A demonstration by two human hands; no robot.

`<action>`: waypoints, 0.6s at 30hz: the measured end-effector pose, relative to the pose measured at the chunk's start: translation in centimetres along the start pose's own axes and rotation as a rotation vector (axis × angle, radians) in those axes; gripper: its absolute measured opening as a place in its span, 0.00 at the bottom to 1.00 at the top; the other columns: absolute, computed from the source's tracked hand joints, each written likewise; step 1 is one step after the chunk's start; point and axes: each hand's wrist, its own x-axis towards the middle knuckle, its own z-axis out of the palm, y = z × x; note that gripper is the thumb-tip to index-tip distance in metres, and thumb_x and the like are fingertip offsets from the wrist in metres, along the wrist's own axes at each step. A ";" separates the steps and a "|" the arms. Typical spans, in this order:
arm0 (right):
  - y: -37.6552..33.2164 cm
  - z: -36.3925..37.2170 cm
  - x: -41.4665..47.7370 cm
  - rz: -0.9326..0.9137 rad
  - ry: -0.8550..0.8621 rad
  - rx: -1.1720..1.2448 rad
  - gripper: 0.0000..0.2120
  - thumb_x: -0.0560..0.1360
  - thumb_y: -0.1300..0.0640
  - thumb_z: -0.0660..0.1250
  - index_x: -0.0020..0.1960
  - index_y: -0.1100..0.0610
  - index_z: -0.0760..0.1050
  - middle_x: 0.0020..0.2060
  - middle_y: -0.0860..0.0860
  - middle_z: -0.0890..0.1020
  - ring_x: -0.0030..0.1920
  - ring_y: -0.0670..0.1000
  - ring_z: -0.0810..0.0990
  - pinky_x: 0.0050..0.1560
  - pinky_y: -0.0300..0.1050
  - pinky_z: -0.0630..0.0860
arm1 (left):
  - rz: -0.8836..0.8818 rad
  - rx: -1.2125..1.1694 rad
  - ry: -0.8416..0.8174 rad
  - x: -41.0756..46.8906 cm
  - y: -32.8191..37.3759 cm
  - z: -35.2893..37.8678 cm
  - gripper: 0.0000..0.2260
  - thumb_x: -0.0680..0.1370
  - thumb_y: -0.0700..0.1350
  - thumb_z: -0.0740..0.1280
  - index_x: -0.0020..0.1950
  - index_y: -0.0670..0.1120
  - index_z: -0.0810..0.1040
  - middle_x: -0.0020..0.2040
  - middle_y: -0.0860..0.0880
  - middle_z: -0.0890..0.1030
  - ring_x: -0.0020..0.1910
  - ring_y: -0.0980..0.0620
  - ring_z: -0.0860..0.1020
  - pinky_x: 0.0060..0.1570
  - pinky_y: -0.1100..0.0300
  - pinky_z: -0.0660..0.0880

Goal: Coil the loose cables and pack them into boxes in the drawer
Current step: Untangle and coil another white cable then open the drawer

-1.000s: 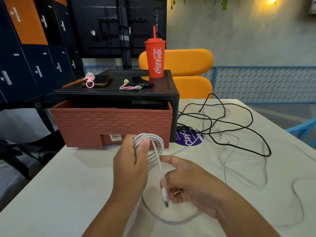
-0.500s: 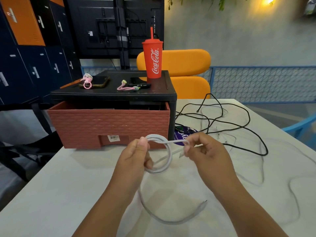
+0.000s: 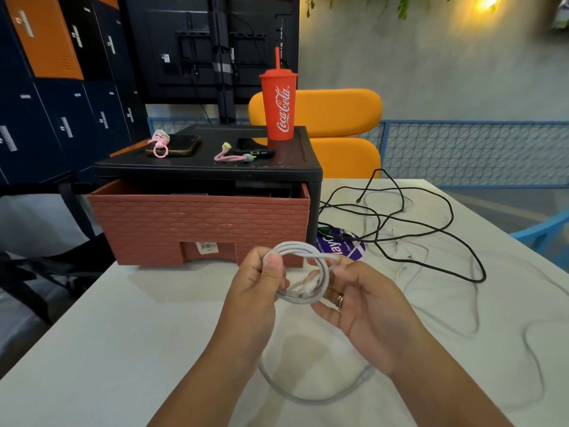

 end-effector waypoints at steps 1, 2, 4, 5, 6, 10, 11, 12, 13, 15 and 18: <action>0.1 0.1 -0.1 -0.028 -0.016 -0.093 0.08 0.64 0.60 0.67 0.43 0.54 0.77 0.36 0.50 0.80 0.38 0.46 0.77 0.46 0.42 0.74 | -0.006 -0.009 -0.006 -0.1 0.0 0.1 0.14 0.73 0.57 0.58 0.31 0.53 0.71 0.30 0.55 0.71 0.35 0.55 0.68 0.48 0.52 0.69; 0.3 0.3 -0.1 -0.065 -0.021 -0.185 0.06 0.68 0.61 0.68 0.43 0.53 0.77 0.35 0.48 0.80 0.37 0.44 0.77 0.43 0.39 0.75 | -0.012 -0.025 -0.014 -0.1 -0.1 0.2 0.14 0.75 0.57 0.60 0.31 0.53 0.71 0.30 0.54 0.71 0.35 0.54 0.68 0.47 0.52 0.69; 0.9 0.7 0.1 -0.125 0.017 -0.329 0.08 0.72 0.65 0.68 0.46 0.52 0.77 0.32 0.44 0.80 0.36 0.42 0.78 0.39 0.34 0.75 | -0.041 -0.087 -0.014 -0.2 -0.1 0.5 0.14 0.75 0.55 0.61 0.31 0.51 0.71 0.30 0.53 0.71 0.35 0.53 0.70 0.44 0.54 0.70; 1.2 0.8 0.1 -0.136 0.038 -0.365 0.10 0.71 0.65 0.69 0.48 0.52 0.77 0.33 0.43 0.80 0.38 0.42 0.79 0.40 0.35 0.74 | -0.058 -0.137 -0.012 -0.3 -0.1 0.6 0.12 0.73 0.54 0.60 0.33 0.49 0.71 0.30 0.53 0.72 0.33 0.54 0.72 0.42 0.57 0.72; 1.5 0.9 0.2 -0.133 0.054 -0.384 0.11 0.69 0.64 0.71 0.49 0.52 0.77 0.34 0.44 0.80 0.39 0.44 0.79 0.42 0.36 0.74 | -0.068 -0.182 -0.013 -0.3 0.0 0.7 0.12 0.73 0.53 0.59 0.34 0.47 0.70 0.30 0.53 0.73 0.31 0.55 0.73 0.40 0.58 0.72; 2.3 1.0 0.5 -0.062 0.115 -0.440 0.16 0.62 0.54 0.70 0.50 0.50 0.78 0.40 0.49 0.80 0.42 0.46 0.77 0.44 0.38 0.74 | -0.072 -0.266 -0.010 -0.4 0.5 0.9 0.14 0.80 0.47 0.54 0.36 0.43 0.67 0.27 0.55 0.76 0.29 0.58 0.77 0.39 0.58 0.71; 2.3 1.0 0.4 -0.049 0.134 -0.447 0.14 0.65 0.54 0.72 0.50 0.51 0.78 0.40 0.49 0.80 0.41 0.46 0.76 0.43 0.37 0.74 | -0.071 -0.271 -0.001 -0.4 0.6 0.8 0.14 0.80 0.47 0.53 0.37 0.43 0.67 0.28 0.55 0.76 0.30 0.58 0.78 0.40 0.58 0.71; 2.2 0.9 0.4 -0.039 0.147 -0.425 0.10 0.69 0.57 0.71 0.50 0.52 0.79 0.40 0.49 0.79 0.40 0.46 0.76 0.41 0.37 0.74 | -0.064 -0.276 0.006 -0.3 0.7 0.7 0.14 0.79 0.48 0.54 0.37 0.43 0.67 0.28 0.54 0.76 0.30 0.58 0.78 0.42 0.58 0.71; 1.9 1.0 0.3 -0.026 0.152 -0.387 0.06 0.72 0.60 0.69 0.49 0.53 0.79 0.39 0.50 0.78 0.38 0.46 0.75 0.39 0.36 0.74 | -0.056 -0.275 0.011 -0.3 0.8 0.6 0.13 0.77 0.50 0.56 0.37 0.44 0.68 0.29 0.53 0.75 0.31 0.58 0.78 0.44 0.56 0.72; 1.6 1.1 0.2 0.007 0.152 -0.297 0.06 0.74 0.62 0.66 0.46 0.53 0.79 0.38 0.51 0.78 0.35 0.46 0.75 0.36 0.36 0.74 | -0.044 -0.257 0.016 -0.2 0.8 0.5 0.12 0.74 0.52 0.58 0.37 0.44 0.70 0.31 0.52 0.74 0.32 0.58 0.77 0.47 0.55 0.73; 1.5 1.5 0.0 0.027 0.148 -0.184 0.04 0.75 0.60 0.65 0.47 0.53 0.77 0.37 0.49 0.79 0.30 0.45 0.76 0.32 0.36 0.73 | -0.045 -0.223 0.026 -0.3 0.5 0.7 0.13 0.73 0.53 0.58 0.37 0.44 0.71 0.31 0.52 0.74 0.33 0.58 0.76 0.47 0.55 0.74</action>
